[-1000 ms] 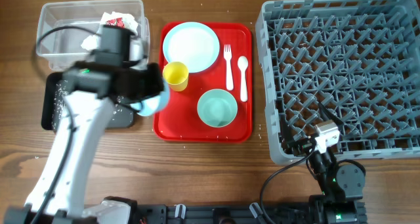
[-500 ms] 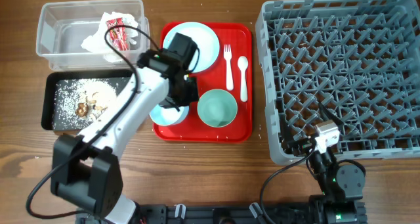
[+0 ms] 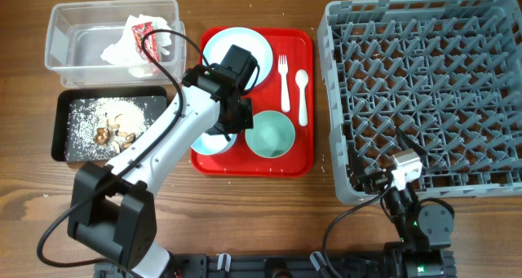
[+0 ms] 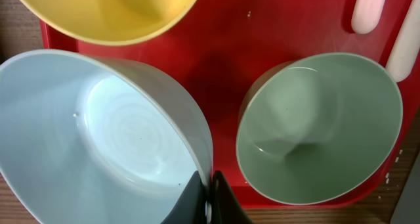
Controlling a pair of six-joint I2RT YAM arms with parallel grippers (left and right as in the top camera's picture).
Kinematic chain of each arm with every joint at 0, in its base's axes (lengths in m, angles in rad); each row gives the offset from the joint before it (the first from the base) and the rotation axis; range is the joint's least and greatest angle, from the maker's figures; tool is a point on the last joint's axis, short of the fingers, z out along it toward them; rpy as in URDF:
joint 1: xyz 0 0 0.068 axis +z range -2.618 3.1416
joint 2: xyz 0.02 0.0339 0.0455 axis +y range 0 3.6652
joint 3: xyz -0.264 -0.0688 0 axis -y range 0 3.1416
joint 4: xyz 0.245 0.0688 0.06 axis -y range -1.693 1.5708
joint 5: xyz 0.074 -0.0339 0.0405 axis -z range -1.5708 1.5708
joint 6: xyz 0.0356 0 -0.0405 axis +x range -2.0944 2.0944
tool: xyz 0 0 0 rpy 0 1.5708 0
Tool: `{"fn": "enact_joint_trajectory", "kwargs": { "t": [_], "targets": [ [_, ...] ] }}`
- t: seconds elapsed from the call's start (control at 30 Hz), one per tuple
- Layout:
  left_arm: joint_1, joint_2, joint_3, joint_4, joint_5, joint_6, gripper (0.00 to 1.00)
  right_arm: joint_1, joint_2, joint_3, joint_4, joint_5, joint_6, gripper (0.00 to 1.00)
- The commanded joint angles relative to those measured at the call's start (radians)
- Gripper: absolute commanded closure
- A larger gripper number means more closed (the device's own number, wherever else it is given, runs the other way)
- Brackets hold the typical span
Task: Sort waste into correct bins and load items into the dishwasher rack
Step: 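Carry the emptied bowl back and set it on the red tray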
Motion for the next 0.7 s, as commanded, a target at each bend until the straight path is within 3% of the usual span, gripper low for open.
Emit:
{"fn": "enact_joint_trajectory", "kwargs": {
  "t": [0.0, 0.43, 0.67],
  "targets": [
    [-0.005, 0.022, -0.008, 0.013, -0.02, -0.011, 0.96, -0.005, -0.004, -0.001, 0.005, -0.014, -0.005, 0.0],
    [-0.01, 0.024, -0.06, 0.023, -0.019, -0.03, 0.96, -0.005, -0.004, -0.001, 0.005, -0.014, -0.005, 0.0],
    [-0.012, 0.024, -0.067, 0.036, -0.013, -0.03, 0.83, -0.005, -0.004, -0.001, 0.005, -0.014, -0.005, 0.0]
  ]
}}
